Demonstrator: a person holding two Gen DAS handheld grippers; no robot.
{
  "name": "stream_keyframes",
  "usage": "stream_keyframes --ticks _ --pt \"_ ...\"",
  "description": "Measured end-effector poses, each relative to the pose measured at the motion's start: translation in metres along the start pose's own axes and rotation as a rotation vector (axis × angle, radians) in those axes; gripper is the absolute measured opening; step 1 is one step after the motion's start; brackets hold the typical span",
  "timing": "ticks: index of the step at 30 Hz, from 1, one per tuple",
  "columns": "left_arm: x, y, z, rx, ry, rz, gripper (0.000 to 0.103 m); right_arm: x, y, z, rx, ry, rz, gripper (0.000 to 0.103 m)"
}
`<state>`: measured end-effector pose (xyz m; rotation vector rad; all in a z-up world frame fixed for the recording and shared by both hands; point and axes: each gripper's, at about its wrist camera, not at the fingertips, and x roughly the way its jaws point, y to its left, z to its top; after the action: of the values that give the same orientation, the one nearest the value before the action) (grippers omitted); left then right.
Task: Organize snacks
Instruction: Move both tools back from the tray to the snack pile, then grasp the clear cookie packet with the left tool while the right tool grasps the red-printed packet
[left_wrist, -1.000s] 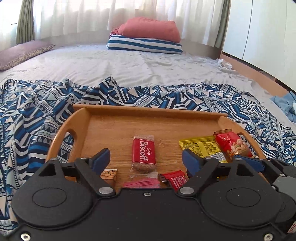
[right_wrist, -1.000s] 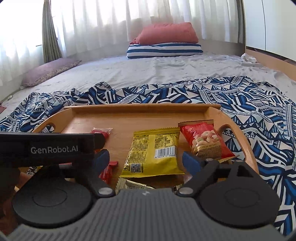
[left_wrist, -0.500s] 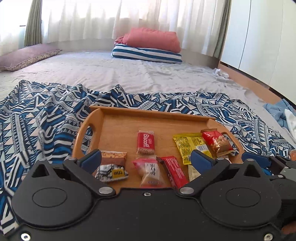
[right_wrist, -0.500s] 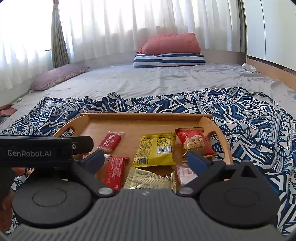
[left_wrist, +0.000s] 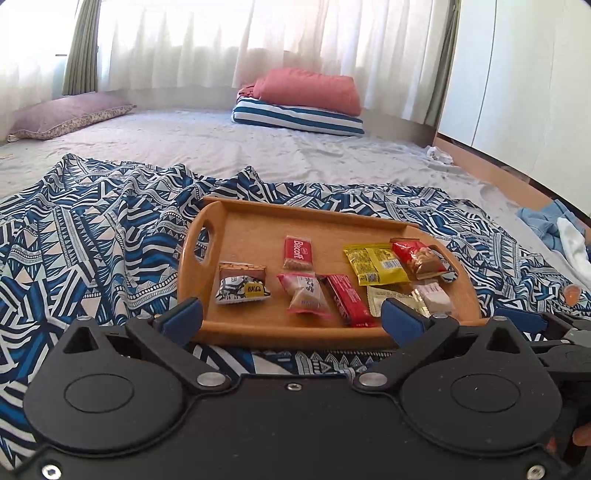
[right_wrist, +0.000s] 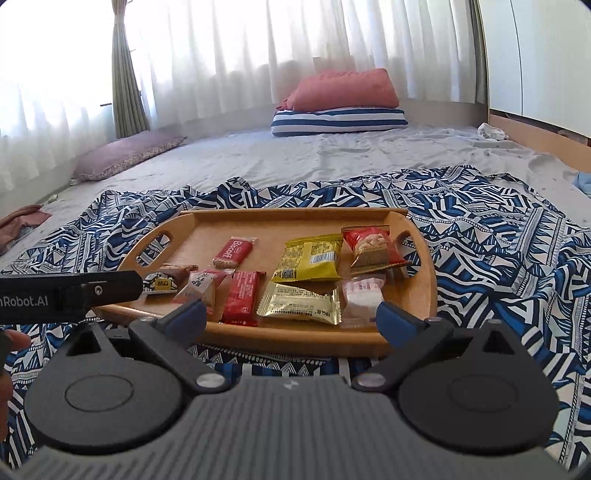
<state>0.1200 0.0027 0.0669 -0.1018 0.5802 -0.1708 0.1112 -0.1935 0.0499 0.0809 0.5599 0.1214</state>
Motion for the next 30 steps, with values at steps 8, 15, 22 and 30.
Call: stream_keyframes --ticks 8,15,22,30 --pt "-0.017 -0.012 -0.018 0.047 -0.010 -0.003 0.103 -0.020 0.002 -0.021 -0.075 -0.006 -0.028 0.103" --pt "-0.028 -0.019 -0.039 0.042 0.012 -0.007 0.103 -0.037 -0.002 -0.042 -0.149 -0.025 -0.070 0.103" --pt "-0.044 -0.030 -0.063 0.044 0.021 -0.022 0.103 -0.056 -0.022 -0.067 -0.130 -0.049 -0.124 0.103" --pt "-0.040 -0.032 -0.090 0.002 0.079 0.037 0.097 -0.062 -0.042 -0.083 -0.120 -0.039 -0.185 0.103"
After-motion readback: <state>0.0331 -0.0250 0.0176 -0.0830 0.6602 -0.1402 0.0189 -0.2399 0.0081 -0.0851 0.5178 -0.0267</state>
